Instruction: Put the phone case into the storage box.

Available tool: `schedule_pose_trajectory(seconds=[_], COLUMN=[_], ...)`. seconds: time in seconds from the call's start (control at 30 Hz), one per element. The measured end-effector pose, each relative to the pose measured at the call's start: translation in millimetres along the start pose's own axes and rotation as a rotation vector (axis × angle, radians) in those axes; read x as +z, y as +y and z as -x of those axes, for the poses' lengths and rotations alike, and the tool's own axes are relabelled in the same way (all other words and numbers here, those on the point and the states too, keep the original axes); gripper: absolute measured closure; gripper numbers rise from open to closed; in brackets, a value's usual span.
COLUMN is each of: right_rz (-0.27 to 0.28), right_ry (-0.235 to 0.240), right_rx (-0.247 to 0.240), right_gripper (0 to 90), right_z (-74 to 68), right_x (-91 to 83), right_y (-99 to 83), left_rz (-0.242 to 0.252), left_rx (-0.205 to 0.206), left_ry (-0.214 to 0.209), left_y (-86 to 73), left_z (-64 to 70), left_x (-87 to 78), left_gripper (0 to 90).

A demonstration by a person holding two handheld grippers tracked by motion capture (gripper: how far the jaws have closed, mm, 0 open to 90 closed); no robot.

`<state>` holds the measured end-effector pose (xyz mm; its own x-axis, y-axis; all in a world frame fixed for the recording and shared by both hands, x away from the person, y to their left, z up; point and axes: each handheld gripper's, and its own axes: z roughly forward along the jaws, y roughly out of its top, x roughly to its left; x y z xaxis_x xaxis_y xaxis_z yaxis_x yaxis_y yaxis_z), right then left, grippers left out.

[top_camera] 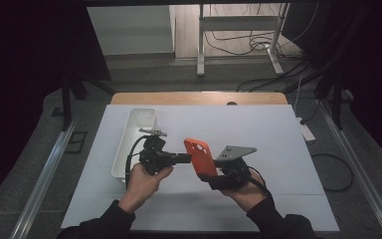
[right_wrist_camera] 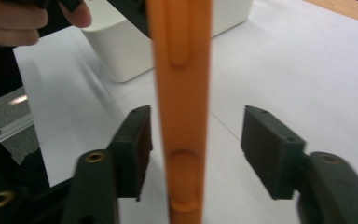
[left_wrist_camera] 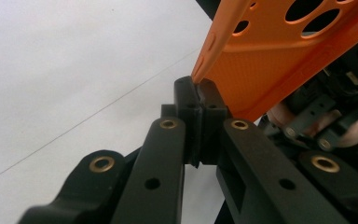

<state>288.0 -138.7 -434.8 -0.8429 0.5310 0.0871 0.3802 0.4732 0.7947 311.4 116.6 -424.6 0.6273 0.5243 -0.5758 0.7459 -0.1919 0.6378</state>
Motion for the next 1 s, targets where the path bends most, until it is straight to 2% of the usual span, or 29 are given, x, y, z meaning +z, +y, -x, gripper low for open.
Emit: schedule_pose_trajectory(seconds=[0.2, 0.33, 0.57, 0.77, 1.0], right_rz=[-0.006, 0.001, -0.001, -0.019, -0.031], right_ry=[-0.024, -0.035, -0.027, -0.017, -0.027], right_rx=[0.005, 0.015, 0.042, 0.045, 0.061], right_gripper=[24.4, 20.1, 16.4, 13.8, 8.4], right_z=[-1.8, -0.3, 3.2, 4.2, 8.4], right_x=[1.2, -2.0, -8.2, -13.1, -20.3], right_y=[0.4, -0.7, -4.6, -7.2, -13.1], left_rz=[-0.002, 0.002, 0.007, 0.01, 0.011], left_rx=[0.012, 0.014, 0.021, 0.023, 0.028], left_ry=[0.032, 0.056, 0.084, 0.104, 0.13], left_y=[0.1, 0.4, 1.6, 2.8, 5.3], left_z=[0.8, -1.6, -3.8, -7.5, -14.9], left_x=[-0.9, -2.9, -7.2, -11.4, -19.0], left_gripper=[89.0, 89.0, 89.0, 89.0, 89.0])
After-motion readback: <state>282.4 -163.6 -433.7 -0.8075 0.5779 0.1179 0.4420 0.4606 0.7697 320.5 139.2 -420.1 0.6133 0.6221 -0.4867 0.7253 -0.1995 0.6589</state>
